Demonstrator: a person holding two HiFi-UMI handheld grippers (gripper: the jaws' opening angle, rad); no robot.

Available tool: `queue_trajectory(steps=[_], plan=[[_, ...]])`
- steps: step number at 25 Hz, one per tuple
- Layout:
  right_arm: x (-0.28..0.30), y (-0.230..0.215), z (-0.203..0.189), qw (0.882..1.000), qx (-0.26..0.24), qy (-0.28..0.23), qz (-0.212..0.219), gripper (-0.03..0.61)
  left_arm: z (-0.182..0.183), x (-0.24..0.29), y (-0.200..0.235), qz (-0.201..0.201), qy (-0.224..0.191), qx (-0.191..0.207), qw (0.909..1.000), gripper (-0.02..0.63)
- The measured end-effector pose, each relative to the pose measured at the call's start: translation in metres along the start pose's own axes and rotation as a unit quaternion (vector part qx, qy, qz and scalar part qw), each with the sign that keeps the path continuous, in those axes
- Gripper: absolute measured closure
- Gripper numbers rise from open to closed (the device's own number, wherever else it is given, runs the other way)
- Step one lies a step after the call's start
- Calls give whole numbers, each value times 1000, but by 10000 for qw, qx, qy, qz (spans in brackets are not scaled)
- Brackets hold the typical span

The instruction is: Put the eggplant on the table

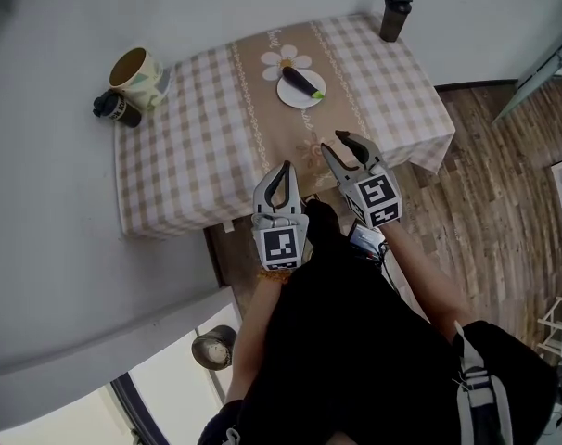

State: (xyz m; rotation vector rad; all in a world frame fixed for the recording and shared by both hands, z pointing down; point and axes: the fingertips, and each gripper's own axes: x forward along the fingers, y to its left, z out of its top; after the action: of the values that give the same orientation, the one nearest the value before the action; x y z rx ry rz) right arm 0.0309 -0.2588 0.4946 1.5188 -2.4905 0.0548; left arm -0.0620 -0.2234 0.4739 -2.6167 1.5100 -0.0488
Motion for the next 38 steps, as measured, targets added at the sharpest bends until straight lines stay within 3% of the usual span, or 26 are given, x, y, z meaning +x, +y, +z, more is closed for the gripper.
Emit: queue_trajectory(steps=[5,6,9,18,20,38], plan=[[-19,0,1,9993,52,-195,-322,424,1,1,1,53,-34,-20,10000,611],[-23,-1,0,9988,25,-243,-426,473,1,0,1,65,-48,-28,10000,611],[-30,-1,-4,9978,13,-320,-579,489,2,-2,3,131,-75,-84,9999,611],[-36,10,-11,9982,-46,-349,-491,494,6,-3,6,254,-188,-132,9994,611],[-37,11,-9,9977,-145,-400,-532,572,5,-3,3,204,-206,-130,9995,611],[-18,12,-12,9988,-327,-258,-246,574,-5,15,-8,-21,-113,-57,9999,611]])
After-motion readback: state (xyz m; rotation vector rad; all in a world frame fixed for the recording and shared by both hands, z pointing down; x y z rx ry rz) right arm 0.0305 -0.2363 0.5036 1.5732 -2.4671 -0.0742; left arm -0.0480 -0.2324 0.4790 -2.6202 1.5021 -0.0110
